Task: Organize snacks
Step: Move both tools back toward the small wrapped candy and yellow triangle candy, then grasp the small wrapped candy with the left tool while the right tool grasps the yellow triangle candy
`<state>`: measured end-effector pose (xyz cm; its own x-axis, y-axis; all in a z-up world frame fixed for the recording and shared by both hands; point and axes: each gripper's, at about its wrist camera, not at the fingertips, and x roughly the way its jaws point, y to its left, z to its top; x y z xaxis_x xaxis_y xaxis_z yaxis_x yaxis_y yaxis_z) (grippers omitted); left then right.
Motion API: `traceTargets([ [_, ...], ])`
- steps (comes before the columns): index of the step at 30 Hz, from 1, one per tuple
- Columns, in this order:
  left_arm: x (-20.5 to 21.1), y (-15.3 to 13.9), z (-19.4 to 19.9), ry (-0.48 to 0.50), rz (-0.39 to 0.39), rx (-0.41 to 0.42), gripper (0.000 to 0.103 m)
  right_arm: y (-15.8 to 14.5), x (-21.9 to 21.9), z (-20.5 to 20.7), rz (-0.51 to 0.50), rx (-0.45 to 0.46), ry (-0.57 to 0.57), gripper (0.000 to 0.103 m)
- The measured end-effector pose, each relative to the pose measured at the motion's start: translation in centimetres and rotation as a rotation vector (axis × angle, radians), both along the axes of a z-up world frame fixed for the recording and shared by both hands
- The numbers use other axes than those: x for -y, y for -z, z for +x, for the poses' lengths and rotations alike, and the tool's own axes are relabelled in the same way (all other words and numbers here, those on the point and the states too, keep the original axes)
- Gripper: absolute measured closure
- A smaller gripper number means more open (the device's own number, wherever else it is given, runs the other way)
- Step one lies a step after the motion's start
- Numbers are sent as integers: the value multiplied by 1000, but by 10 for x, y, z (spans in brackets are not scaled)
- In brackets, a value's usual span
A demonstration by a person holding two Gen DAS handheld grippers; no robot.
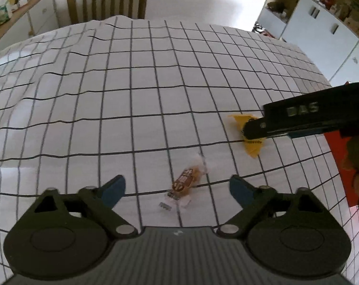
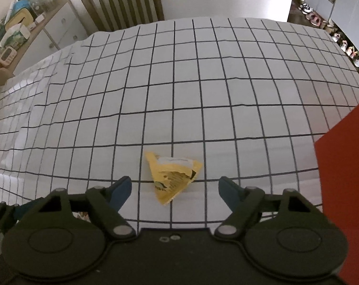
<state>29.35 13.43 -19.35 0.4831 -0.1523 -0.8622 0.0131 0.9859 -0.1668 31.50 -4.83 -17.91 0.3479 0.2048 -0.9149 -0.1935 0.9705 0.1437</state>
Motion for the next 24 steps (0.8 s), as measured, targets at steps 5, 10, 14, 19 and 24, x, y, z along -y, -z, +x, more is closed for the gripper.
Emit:
traceTargets([
  [5, 6, 8, 5, 25, -3, -22, 39, 11, -6, 3, -22, -11, 3, 34],
  [10, 14, 10, 8, 39, -9, -17, 40, 16, -7, 8, -29, -17, 12, 41],
  [14, 16, 10, 11, 44, -7, -16, 53, 17, -8, 10, -31, -22, 6, 50],
  [19, 19, 12, 12, 26, 14, -12, 64, 19, -9, 11, -41, -23, 2, 63],
  [24, 18, 12, 12, 2, 18, -16, 78, 19, -8, 7, -50, -13, -3, 70],
])
